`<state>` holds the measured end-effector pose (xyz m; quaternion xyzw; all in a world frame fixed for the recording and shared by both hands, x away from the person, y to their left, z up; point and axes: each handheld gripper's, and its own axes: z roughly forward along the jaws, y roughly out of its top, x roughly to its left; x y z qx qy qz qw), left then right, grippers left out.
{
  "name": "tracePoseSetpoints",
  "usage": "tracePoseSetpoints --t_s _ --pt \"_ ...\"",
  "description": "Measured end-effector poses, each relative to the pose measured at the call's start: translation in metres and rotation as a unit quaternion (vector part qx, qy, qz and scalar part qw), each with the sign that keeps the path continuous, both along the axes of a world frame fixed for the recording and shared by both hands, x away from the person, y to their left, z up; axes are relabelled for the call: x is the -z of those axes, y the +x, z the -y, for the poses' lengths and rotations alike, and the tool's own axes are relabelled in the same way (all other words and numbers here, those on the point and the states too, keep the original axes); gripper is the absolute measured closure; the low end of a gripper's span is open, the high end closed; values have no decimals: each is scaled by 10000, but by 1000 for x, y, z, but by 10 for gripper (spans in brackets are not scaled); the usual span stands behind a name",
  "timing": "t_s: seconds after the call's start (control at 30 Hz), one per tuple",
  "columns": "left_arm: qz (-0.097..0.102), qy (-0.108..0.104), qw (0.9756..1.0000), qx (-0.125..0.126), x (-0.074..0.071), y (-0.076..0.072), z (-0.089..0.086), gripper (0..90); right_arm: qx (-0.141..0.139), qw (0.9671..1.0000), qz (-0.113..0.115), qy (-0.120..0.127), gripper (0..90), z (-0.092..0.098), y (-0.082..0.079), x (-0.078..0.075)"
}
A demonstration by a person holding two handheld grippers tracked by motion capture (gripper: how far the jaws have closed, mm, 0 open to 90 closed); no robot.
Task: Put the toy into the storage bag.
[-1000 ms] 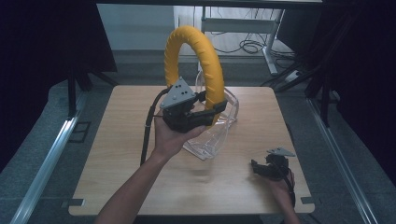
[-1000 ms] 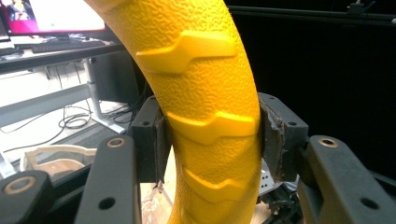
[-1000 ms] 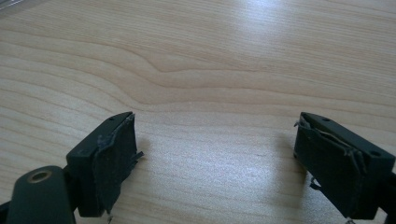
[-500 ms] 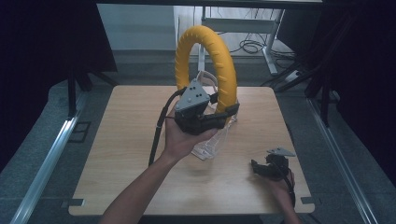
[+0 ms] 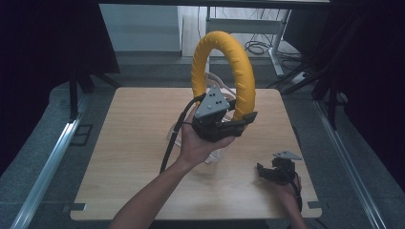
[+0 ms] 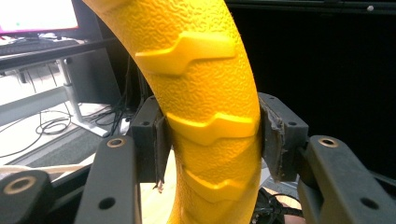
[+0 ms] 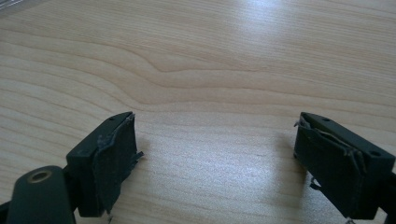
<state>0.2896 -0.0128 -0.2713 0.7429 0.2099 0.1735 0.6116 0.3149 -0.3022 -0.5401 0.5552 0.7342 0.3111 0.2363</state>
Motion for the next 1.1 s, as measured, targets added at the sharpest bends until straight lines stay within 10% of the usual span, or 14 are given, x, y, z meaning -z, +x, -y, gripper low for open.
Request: tracePoseSetpoints --t_s 1.1 --pt "-538 118 9984 89 46 25 15 487 8 10000 5 3 130 0 0 0"
